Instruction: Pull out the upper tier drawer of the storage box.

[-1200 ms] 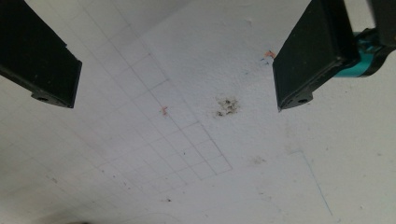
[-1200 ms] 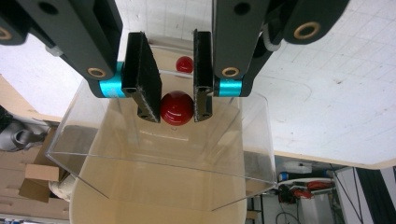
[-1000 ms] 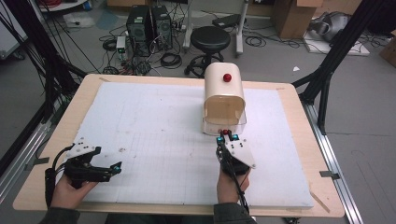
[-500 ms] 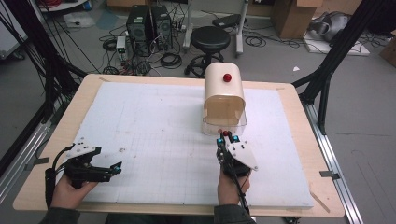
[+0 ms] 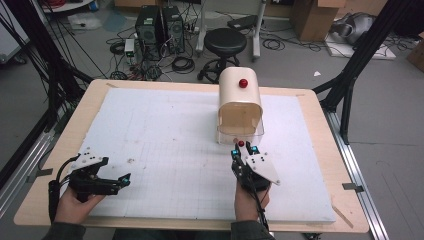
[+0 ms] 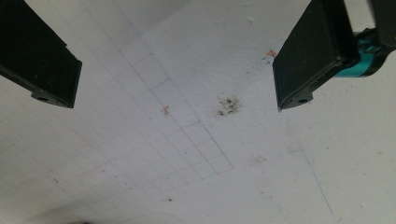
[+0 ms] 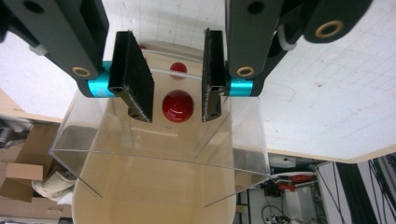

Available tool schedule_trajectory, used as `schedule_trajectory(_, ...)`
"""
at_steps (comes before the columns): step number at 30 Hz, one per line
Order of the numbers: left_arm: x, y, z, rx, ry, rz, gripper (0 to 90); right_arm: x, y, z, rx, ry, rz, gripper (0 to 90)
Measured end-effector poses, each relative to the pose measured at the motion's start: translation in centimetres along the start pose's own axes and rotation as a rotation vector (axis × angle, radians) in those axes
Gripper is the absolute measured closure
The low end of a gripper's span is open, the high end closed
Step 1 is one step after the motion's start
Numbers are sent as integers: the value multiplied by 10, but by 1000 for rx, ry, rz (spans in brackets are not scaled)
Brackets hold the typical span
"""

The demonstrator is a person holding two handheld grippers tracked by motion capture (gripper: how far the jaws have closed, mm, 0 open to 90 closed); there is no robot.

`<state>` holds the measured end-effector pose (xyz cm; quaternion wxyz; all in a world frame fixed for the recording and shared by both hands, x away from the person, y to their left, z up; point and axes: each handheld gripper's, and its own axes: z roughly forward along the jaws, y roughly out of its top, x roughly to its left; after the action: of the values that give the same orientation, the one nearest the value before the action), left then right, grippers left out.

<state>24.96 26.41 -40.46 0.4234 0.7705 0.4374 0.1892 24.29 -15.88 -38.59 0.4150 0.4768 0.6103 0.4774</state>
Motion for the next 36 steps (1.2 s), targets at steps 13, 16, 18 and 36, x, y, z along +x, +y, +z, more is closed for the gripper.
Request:
schedule_trajectory(13,0,1,1,4,-2,-1,17,-12,-2,-4,-1,36,-4,544)
schedule_trajectory(16,0,1,2,0,-4,-7,17,-14,-3,-5,1,48,-5,507)
schedule_trajectory(18,0,1,1,3,-4,-4,17,-16,-2,-5,3,60,-4,478)
schedule_trajectory(36,1,-2,2,7,-5,-7,17,-38,-3,-6,63,136,18,221)
